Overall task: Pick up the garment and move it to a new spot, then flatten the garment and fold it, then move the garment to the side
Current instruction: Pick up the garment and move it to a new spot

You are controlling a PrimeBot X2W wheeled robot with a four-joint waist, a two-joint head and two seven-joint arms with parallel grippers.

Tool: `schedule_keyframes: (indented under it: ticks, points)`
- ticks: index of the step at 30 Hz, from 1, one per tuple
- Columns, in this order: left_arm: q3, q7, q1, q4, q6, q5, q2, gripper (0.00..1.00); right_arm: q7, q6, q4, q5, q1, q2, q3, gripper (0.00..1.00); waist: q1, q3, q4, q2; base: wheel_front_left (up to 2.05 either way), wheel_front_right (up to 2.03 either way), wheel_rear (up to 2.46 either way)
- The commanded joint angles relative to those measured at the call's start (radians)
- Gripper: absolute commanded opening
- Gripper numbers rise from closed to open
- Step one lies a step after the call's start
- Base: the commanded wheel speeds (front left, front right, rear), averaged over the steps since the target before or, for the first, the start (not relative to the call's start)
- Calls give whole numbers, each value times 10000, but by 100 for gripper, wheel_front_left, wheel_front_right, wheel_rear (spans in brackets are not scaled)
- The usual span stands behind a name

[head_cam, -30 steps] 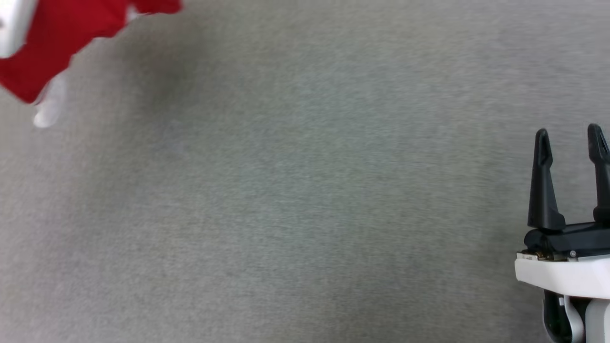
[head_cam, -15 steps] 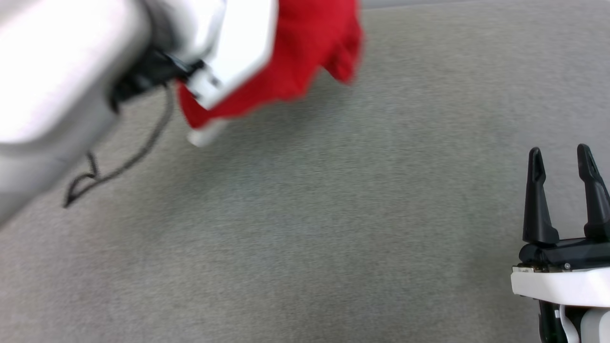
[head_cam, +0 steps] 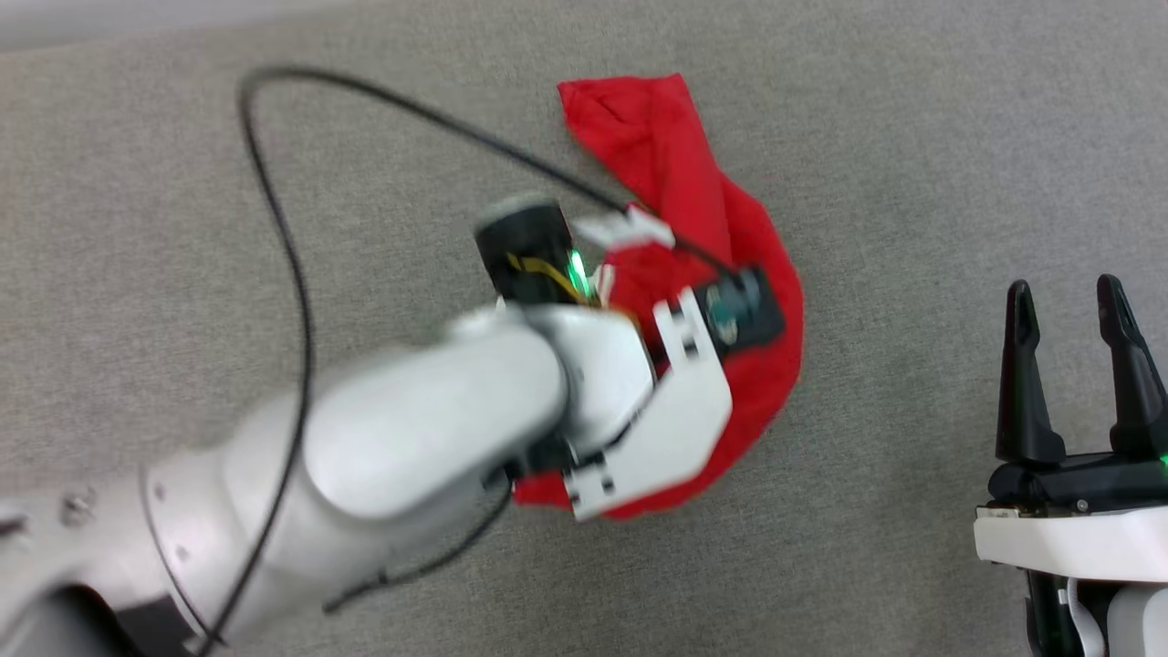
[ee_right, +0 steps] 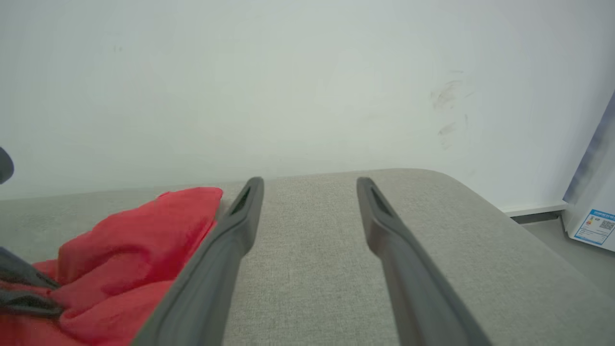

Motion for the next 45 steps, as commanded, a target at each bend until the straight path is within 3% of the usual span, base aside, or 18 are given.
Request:
schedule_keyframes:
  ticks: [1,7,11,12,13,14,20,21,24,30,37,45]
  points:
    - [27,311,624,-152,7,318,-127,0,-24,-5,21,109,-99,16,37,100,0,192,-49,0,0,0,0]
    - [-65,1028,2291,-370,-1,1038,-273,0,-24,-7,95,40,-251,15,40,100,0,437,57,0,0,0,0]
    - [-58,306,2105,-265,-1,1218,-350,0,-24,-5,172,-60,-250,15,-45,100,0,334,292,0,0,0,0]
    - [-19,-32,1923,-214,1,1301,-387,21,-24,-7,197,-96,-219,15,-59,100,0,259,358,0,0,0,0]
    - [13,-362,1767,-177,9,1364,-415,78,-24,-7,224,-131,-181,15,-59,100,0,168,415,0,0,0,0]
    - [22,-809,1587,-154,9,1476,-470,100,-24,-7,263,-178,-133,15,-71,100,0,59,482,0,0,0,0]
    - [203,-3897,1174,723,32,1866,-783,100,-24,-7,393,-356,246,15,-203,100,0,-778,911,0,0,0,0]
    - [203,-3897,1174,723,32,1866,-783,100,-24,-7,393,-356,246,15,-203,100,0,-778,911,0,0,0,0]
    - [508,-5147,1335,1030,434,2247,-953,100,-24,-7,411,-431,457,15,-294,100,0,-1159,1132,0,0,0,0]
    - [1229,-7431,1893,1316,1906,2996,-935,100,-24,-7,380,-595,704,15,-405,100,0,-1590,1496,0,0,0,0]
    - [2266,-9777,3214,1709,3896,3133,-677,100,-24,-7,401,-643,978,15,-494,100,0,-1997,1799,0,0,0,0]
    - [3675,-10601,5239,1482,5590,3065,-304,100,-24,-7,444,-694,1284,15,-555,100,0,-2428,2042,0,0,0,0]
